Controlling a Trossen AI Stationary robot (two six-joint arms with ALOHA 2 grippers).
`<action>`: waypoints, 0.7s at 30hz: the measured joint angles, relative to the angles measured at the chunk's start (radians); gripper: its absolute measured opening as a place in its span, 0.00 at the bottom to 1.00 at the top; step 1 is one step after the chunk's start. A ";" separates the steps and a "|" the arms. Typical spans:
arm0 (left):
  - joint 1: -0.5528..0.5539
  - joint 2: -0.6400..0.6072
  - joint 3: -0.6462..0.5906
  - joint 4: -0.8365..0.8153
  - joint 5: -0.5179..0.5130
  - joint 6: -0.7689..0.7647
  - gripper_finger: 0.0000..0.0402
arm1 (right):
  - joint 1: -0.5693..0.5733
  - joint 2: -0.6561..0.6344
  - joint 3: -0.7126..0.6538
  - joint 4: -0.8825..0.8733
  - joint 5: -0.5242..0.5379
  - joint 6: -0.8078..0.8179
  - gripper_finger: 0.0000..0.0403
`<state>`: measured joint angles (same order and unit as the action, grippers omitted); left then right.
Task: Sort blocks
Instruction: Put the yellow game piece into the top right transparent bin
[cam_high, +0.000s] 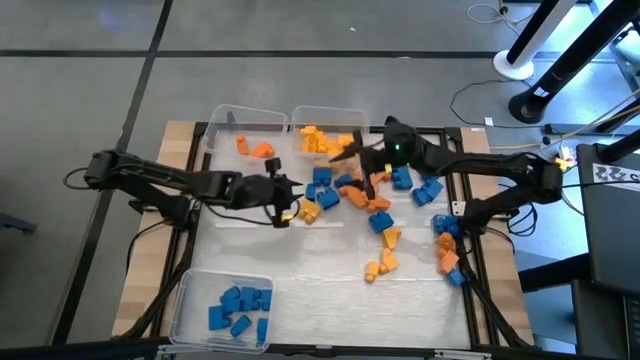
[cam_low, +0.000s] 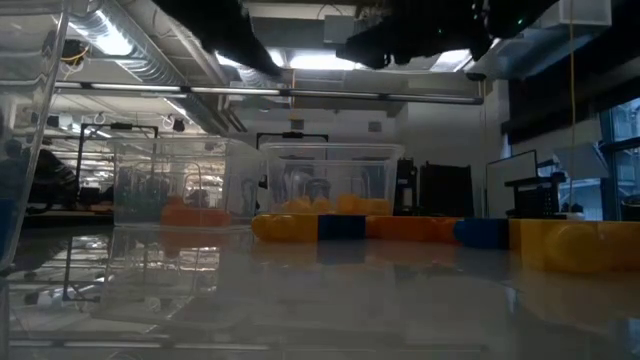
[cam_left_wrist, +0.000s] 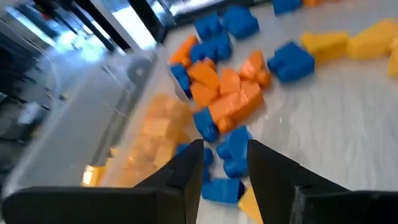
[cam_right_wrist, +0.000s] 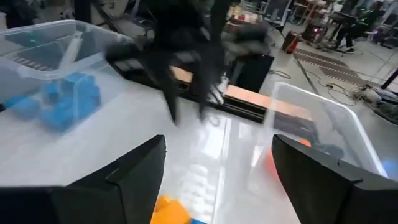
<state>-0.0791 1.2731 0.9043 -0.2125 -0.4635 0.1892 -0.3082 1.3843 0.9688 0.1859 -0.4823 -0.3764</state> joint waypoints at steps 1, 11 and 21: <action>0.022 0.019 0.000 -0.001 0.033 0.002 0.30 | 0.020 -0.008 0.000 -0.013 0.019 0.000 0.72; 0.181 0.201 0.000 0.023 0.210 0.121 0.52 | 0.201 -0.104 0.000 -0.159 0.209 -0.019 0.72; 0.223 0.341 0.000 0.055 0.360 0.241 0.52 | 0.373 -0.107 0.000 -0.406 0.452 -0.022 0.72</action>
<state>0.1442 1.6145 0.9043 -0.1571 -0.1033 0.4301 0.0653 1.2776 0.9688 -0.2203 -0.0299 -0.3985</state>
